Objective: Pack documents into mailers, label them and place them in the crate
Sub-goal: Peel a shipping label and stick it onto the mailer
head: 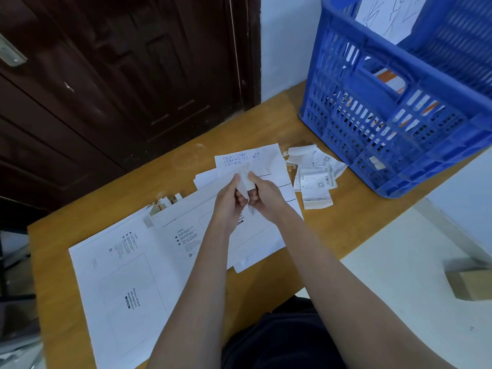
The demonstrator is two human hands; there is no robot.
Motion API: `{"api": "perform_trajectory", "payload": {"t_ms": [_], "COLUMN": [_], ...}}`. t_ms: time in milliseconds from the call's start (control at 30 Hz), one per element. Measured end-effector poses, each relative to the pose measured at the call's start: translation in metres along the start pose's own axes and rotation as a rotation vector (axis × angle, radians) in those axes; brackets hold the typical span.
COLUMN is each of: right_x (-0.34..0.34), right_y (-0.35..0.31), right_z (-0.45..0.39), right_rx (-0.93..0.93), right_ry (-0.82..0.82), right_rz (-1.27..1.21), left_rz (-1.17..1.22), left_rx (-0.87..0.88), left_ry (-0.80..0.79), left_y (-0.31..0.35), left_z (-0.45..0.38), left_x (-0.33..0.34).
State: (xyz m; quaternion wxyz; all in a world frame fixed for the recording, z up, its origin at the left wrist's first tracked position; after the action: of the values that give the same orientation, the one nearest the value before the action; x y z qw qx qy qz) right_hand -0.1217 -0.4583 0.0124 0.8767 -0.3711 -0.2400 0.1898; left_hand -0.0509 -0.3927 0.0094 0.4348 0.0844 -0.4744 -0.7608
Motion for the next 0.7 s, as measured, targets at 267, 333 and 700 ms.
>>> {"api": "perform_trajectory", "payload": {"t_ms": [267,333,700], "right_x": [-0.004,-0.004,0.003], "right_y": [0.002,0.002,0.005], "right_z": [-0.01,-0.012,-0.012], "right_rx": [-0.008,-0.102,-0.173], "right_ry": [0.265,0.373,0.377], "right_rz": [0.365,0.499,0.46], "left_rz": [-0.347,-0.413,-0.523], "left_rx": [-0.083,-0.1,-0.006], "left_ry": [-0.03,0.078,0.39], "left_y": [-0.004,-0.003,0.003], "left_z": [0.004,0.002,-0.003], "left_x": [0.002,0.006,0.004]}}
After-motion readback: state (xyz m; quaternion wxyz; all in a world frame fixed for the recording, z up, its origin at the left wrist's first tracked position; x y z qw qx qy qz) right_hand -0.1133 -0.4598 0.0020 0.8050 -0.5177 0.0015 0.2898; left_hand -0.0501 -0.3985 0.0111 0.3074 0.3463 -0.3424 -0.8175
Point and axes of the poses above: each hand's wrist, its own z-axis away from the middle knuckle, its own x-axis out of the palm, y = z × x, the point moved 5 cm from there along -z, towards the middle knuckle, and after that the axes turned 1 degree about z, right-handed, at the moved point
